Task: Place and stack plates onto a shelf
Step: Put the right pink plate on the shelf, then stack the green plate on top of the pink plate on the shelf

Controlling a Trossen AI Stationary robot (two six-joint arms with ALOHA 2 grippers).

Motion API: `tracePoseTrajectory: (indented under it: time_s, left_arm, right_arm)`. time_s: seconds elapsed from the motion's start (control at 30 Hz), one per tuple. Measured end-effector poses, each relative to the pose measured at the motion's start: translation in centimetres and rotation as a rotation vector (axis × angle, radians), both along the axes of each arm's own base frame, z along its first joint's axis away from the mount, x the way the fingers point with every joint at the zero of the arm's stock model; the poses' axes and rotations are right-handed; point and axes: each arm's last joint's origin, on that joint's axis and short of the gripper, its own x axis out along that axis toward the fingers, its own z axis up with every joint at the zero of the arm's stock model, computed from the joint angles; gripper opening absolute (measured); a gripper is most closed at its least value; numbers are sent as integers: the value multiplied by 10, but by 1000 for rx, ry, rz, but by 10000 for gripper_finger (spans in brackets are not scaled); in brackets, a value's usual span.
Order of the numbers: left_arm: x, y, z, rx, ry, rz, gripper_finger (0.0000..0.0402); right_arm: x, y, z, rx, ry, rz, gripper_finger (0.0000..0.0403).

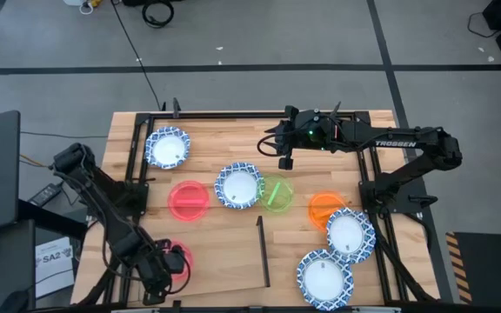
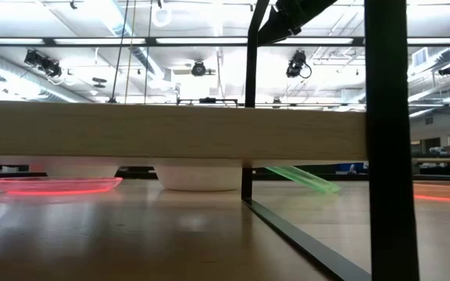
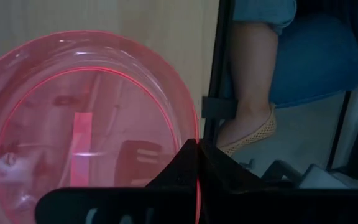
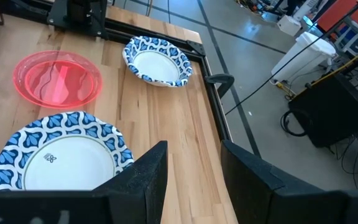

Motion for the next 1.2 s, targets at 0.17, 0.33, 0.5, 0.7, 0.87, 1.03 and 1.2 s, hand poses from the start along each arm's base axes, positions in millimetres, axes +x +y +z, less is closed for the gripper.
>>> tracePoseTrajectory:
  time_s: [0.17, 0.33, 0.5, 0.7, 0.87, 1.03, 1.2]
  left_arm:
    - [1, -4, -4, -4, 7, -9, 9]
    - [0, -5, -4, -34, 51, -17, 9]
    - [0, -5, -4, -39, 63, 8, 18]
    - [0, -5, -4, -38, 64, 8, 47]
    - [0, -5, -4, -38, 64, 8, 65]
    - [0, -5, -4, -37, 64, 9, 77]
    - [0, -4, -4, -26, 48, 18, 88]
  right_arm:
    - [0, 0, 0, 0, 0, 0, 154]
    - [0, 0, 0, 0, 0, 0, 154]
    - [0, 0, 0, 0, 0, 0, 154]
    - [0, 0, 0, 0, 0, 0, 154]
    - [0, 0, 0, 0, 0, 0, 154]
    - [0, 0, 0, 0, 1, 0, 154]
    - [0, 0, 0, -1, 1, 0, 154]
